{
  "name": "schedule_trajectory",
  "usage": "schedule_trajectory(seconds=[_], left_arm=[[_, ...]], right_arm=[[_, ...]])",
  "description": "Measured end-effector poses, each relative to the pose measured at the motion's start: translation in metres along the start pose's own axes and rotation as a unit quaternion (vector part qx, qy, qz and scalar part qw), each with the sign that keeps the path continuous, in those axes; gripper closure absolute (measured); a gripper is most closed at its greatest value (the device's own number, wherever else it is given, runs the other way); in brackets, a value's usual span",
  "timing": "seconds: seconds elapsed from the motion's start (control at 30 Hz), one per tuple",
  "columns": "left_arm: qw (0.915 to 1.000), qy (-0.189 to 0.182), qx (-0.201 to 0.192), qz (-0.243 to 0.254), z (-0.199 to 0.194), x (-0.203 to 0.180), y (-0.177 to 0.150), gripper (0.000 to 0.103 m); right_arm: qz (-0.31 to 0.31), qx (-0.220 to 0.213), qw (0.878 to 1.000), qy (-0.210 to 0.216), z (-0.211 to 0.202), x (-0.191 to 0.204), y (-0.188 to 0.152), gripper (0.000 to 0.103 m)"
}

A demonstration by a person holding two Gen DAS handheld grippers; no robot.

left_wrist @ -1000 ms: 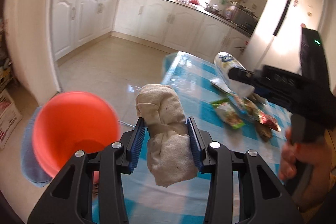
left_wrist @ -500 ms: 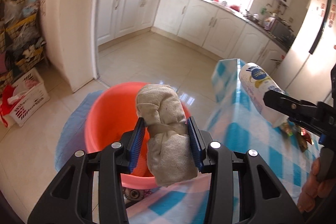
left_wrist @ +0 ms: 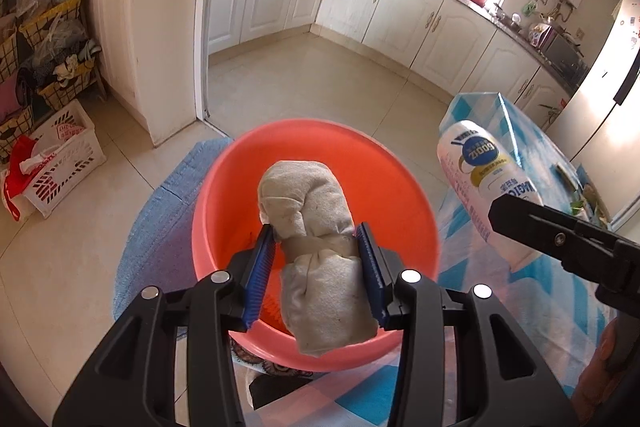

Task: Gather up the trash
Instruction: 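Carry bundle and bottle to the orange bucket and open both tools, then move both open tools back over the remaining wrappers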

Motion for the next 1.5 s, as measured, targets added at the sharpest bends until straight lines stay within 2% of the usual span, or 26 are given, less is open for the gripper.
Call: schedule_trajectory(seconds=[0.17,0.3,0.33,0.37,0.5,0.57,0.63,0.73,0.83,1.03,1.23,1.5], left_arm=[[0.9998,0.004,0.017,0.005,0.014,0.004,-0.006,0.059],[0.9997,0.01,0.021,0.012,0.02,0.007,-0.009,0.049],[0.9996,0.014,0.022,0.012,0.021,0.009,-0.009,0.038],[0.9995,0.02,0.022,0.012,0.021,0.01,-0.009,0.033],[0.9993,0.029,0.018,0.017,0.015,0.012,-0.008,0.026],[0.9989,0.041,0.013,0.018,0.009,0.015,-0.006,0.023],[0.9989,0.042,0.005,0.018,0.002,0.017,-0.002,0.021],[0.999,0.04,-0.011,0.018,-0.012,0.017,0.004,0.02],[0.9986,0.038,-0.026,0.026,-0.026,0.013,0.009,0.018],[0.9969,0.018,-0.064,0.042,-0.056,-0.011,0.017,0.018],[0.9939,-0.042,-0.089,0.049,-0.089,-0.054,0.021,0.017],[0.9867,-0.102,-0.087,0.092,-0.124,-0.117,0.002,0.016]], right_arm=[[-0.004,0.011,1.0,-0.003,0.013,0.004,-0.001,0.056],[-0.013,0.012,1.0,-0.01,0.019,0.005,-0.002,0.055],[-0.015,0.014,1.0,-0.009,0.02,0.006,-0.002,0.049],[-0.015,0.013,1.0,-0.009,0.019,0.006,-0.002,0.04],[0.002,0.001,1.0,-0.01,0.017,0.007,0.002,0.03],[0.011,-0.009,1.0,-0.016,0.009,0.0,0.005,0.021],[0.028,-0.02,0.999,-0.015,0.0,-0.006,0.009,0.021],[0.053,-0.034,0.998,-0.019,-0.018,-0.022,0.011,0.015],[0.08,-0.048,0.995,-0.016,-0.037,-0.035,0.013,0.015],[0.099,-0.081,0.991,-0.026,-0.084,-0.055,0.007,0.015],[0.11,-0.125,0.985,-0.046,-0.138,-0.082,-0.016,0.014],[0.128,-0.177,0.971,-0.095,-0.2,-0.122,-0.058,0.012]])
Point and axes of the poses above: each gripper's, at about its wrist camera, not at the fingertips, and z roughly the way its jaws point, x to its left, y to its top, the point moved 7 cm from there along z, roughly the way its jaws point, and after that the axes turned 15 degrees about -x, right-handed, at the moved point
